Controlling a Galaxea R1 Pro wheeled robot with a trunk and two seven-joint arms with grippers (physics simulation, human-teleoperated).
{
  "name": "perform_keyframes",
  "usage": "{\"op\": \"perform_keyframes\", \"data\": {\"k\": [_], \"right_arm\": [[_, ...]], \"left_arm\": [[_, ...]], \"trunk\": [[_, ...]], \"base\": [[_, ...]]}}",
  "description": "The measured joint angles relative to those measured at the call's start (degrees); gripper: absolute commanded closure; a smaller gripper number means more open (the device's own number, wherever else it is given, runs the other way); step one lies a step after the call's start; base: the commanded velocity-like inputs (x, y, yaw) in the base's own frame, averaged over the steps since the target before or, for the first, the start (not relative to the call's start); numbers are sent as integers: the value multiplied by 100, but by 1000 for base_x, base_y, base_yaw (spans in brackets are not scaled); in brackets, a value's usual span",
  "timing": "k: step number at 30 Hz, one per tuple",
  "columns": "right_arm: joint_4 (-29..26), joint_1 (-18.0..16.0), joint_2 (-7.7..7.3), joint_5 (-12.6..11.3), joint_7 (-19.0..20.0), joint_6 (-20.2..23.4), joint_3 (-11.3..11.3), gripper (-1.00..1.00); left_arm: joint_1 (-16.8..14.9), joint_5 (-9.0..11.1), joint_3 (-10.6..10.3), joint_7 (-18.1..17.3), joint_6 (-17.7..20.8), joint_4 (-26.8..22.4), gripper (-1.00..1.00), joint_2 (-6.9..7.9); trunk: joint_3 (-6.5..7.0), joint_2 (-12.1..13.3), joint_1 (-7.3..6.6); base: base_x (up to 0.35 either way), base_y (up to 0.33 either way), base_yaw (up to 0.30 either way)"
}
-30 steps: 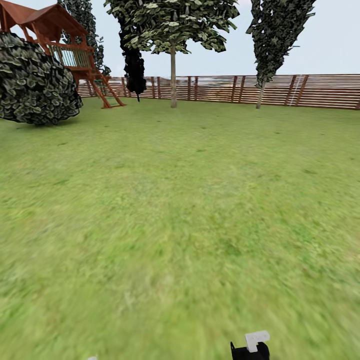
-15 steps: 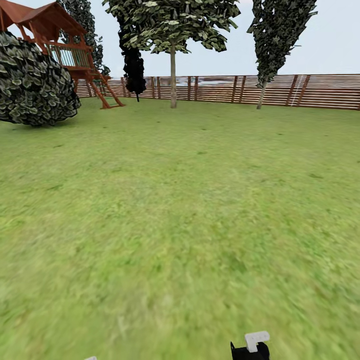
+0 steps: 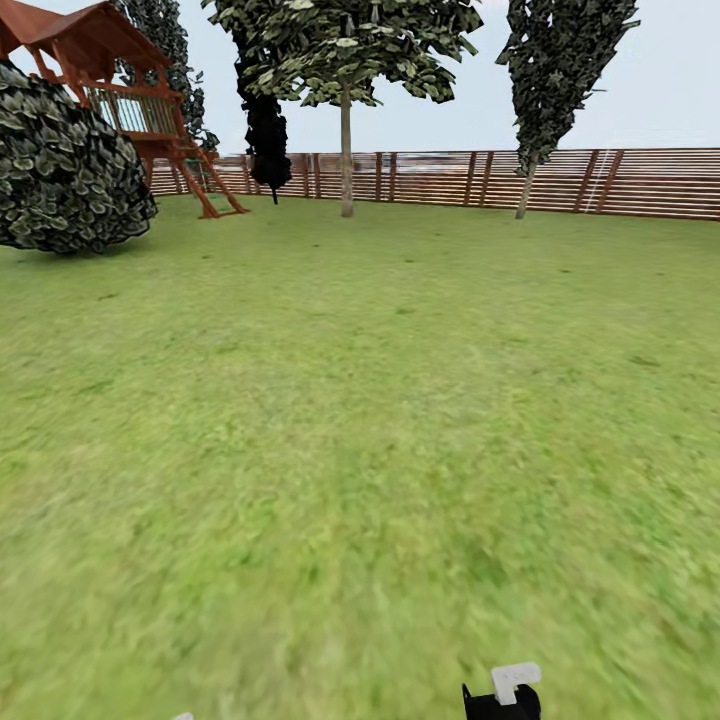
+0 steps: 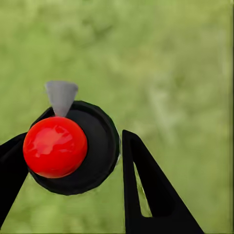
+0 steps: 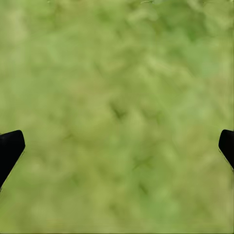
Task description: In the garden, pick up the pesticide atomizer on the floor and spray pesticide onto both trees until each tree trunk is fully covered.
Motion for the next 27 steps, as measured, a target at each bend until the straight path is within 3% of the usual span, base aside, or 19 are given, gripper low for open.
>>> {"op": "perform_keyframes", "data": {"k": [27], "right_arm": [[0, 0, 6, -9, 9, 0, 6, -100]], "left_arm": [[0, 0, -2, 0, 0, 0, 100, -3]], "trunk": [[0, 0, 0]], "base": [[340, 0, -34]]}}
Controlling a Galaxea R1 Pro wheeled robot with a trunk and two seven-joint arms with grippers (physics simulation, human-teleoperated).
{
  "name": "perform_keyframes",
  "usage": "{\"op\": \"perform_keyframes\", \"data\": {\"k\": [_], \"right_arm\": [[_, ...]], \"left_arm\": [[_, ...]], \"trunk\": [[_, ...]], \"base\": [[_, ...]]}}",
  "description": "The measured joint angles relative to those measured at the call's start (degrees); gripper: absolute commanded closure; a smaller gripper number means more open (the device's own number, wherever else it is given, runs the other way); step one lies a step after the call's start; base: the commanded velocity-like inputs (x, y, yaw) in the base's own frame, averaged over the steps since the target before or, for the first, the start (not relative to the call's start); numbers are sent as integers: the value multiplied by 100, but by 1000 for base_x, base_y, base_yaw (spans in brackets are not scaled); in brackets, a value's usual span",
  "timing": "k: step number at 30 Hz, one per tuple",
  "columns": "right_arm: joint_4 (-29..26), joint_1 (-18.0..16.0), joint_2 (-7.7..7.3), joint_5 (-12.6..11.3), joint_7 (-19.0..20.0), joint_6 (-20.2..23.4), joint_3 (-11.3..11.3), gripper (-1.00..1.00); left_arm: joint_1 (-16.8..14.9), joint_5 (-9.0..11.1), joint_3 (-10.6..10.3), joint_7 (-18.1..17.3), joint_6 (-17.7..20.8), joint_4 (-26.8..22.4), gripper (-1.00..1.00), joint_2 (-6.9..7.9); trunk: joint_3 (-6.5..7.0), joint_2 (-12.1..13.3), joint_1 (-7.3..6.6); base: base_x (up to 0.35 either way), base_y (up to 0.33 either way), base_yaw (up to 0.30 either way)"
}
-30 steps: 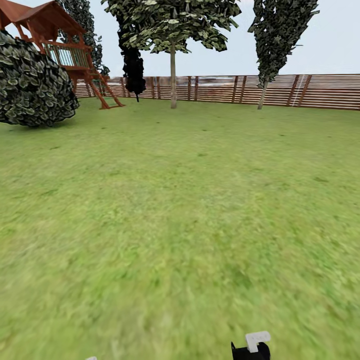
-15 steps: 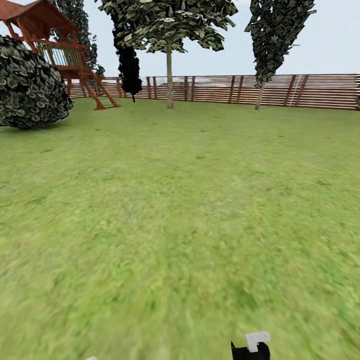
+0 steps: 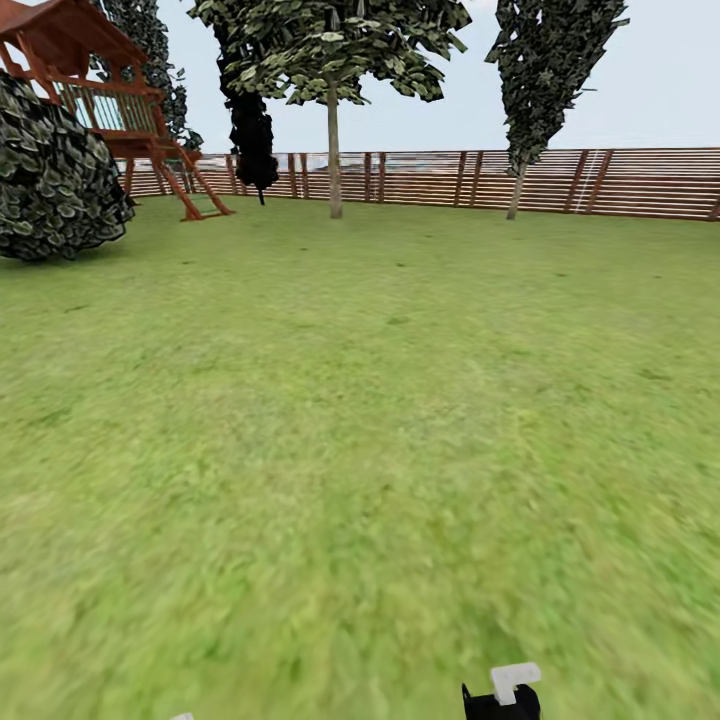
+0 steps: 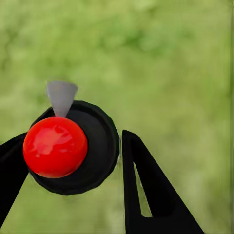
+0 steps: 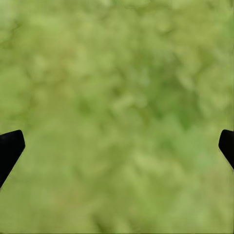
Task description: In the garden, pick up the pesticide atomizer on the floor and spray pesticide onto both trees until each tree trunk is fully covered.
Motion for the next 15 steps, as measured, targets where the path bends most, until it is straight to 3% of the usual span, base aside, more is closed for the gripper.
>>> {"op": "perform_keyframes", "data": {"k": [15], "right_arm": [[0, 0, 0, 0, 0, 0, 0, -100]], "left_arm": [[0, 0, 0, 0, 0, 0, 100, 2]], "trunk": [[0, 0, 0]], "base": [[340, 0, 0]]}}
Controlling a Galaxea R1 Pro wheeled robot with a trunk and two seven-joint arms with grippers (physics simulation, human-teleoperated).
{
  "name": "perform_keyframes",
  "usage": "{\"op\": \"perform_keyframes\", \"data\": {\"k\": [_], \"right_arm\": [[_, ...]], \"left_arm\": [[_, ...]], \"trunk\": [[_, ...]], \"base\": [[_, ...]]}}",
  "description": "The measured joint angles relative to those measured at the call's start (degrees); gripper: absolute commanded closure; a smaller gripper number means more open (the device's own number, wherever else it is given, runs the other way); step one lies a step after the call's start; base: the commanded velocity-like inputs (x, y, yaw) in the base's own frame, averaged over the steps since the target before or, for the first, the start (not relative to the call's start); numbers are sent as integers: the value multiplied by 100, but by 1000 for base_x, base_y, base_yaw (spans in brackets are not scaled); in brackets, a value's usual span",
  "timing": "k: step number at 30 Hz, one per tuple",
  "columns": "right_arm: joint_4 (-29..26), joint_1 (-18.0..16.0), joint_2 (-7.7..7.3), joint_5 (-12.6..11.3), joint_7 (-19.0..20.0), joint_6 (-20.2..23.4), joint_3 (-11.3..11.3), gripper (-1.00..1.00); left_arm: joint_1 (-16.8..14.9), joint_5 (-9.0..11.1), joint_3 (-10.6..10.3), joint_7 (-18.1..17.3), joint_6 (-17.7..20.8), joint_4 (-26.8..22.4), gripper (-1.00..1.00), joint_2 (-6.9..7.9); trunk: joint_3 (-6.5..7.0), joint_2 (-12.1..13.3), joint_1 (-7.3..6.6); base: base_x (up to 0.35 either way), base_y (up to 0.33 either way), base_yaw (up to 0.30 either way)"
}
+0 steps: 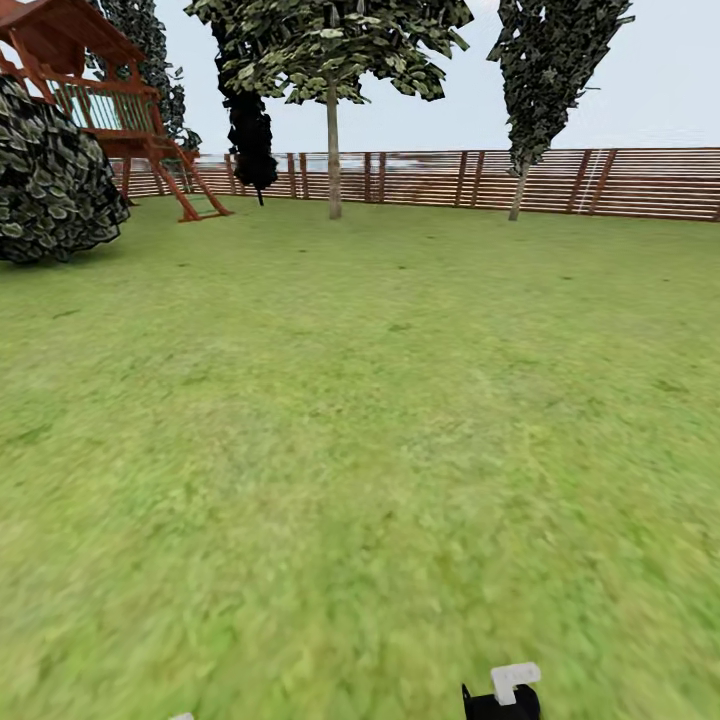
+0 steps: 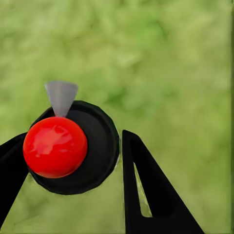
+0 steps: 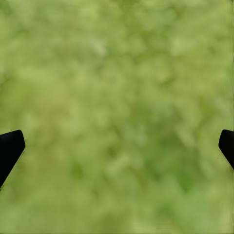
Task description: In the garden, pick up the pesticide atomizer on the floor and spray pesticide onto both trees until each tree trunk is fully covered.
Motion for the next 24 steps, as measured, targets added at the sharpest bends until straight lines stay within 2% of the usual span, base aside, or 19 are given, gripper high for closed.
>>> {"op": "perform_keyframes", "data": {"k": [24], "right_arm": [[0, 0, 1, 0, 0, 0, 0, -100]], "left_arm": [[0, -1, 0, 0, 0, 0, 100, 2]], "trunk": [[0, 0, 0]], "base": [[340, 0, 0]]}}
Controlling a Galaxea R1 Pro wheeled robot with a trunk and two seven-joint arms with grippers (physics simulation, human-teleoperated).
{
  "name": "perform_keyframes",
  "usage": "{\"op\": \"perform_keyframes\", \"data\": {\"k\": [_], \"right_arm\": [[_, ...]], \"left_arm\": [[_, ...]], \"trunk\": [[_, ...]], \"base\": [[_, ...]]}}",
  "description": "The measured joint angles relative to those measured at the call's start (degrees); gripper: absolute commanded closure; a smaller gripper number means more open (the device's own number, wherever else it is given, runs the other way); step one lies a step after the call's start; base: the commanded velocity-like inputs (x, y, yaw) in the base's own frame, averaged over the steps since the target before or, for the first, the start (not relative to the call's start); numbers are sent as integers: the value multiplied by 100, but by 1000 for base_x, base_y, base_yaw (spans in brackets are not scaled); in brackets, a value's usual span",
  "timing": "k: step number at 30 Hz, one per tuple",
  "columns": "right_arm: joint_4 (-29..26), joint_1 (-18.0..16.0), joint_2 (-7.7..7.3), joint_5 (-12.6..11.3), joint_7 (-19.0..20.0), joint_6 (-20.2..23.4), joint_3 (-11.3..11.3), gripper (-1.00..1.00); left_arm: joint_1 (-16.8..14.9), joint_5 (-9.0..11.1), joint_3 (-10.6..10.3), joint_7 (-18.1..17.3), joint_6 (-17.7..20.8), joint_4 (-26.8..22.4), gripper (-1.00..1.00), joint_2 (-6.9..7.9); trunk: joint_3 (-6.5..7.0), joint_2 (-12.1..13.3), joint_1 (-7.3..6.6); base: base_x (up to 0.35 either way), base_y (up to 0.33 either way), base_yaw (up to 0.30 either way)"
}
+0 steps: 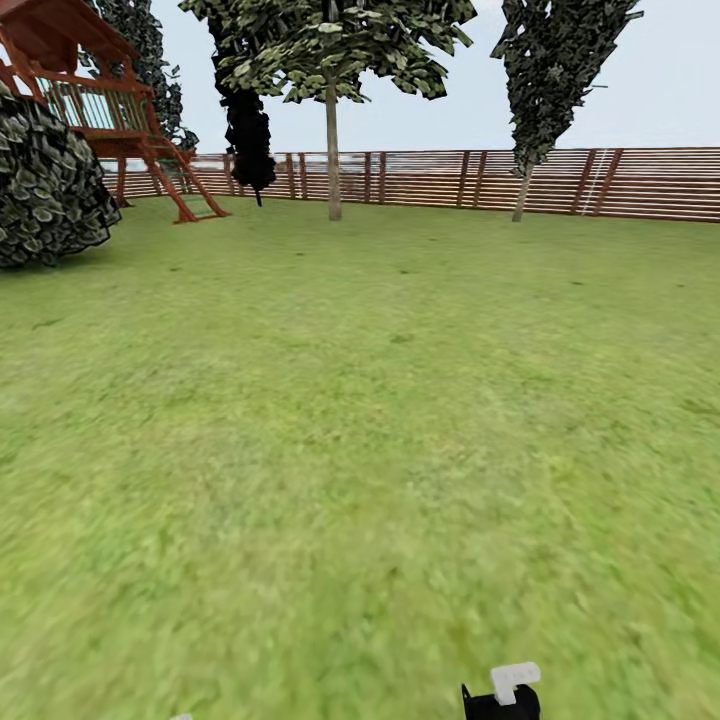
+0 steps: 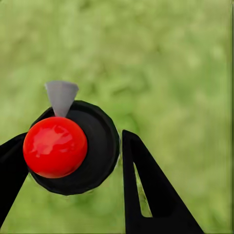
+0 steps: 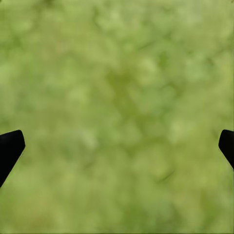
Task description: In the garden, pick up the pesticide atomizer on the floor and spray pesticide onto both trees until each tree trunk is fully covered.
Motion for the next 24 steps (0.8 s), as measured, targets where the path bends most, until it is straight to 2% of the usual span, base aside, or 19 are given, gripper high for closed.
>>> {"op": "perform_keyframes", "data": {"k": [24], "right_arm": [[0, 0, 3, 0, 0, 0, 3, -100]], "left_arm": [[0, 0, -2, 0, 0, 0, 100, -4]], "trunk": [[0, 0, 0]], "base": [[340, 0, 0]]}}
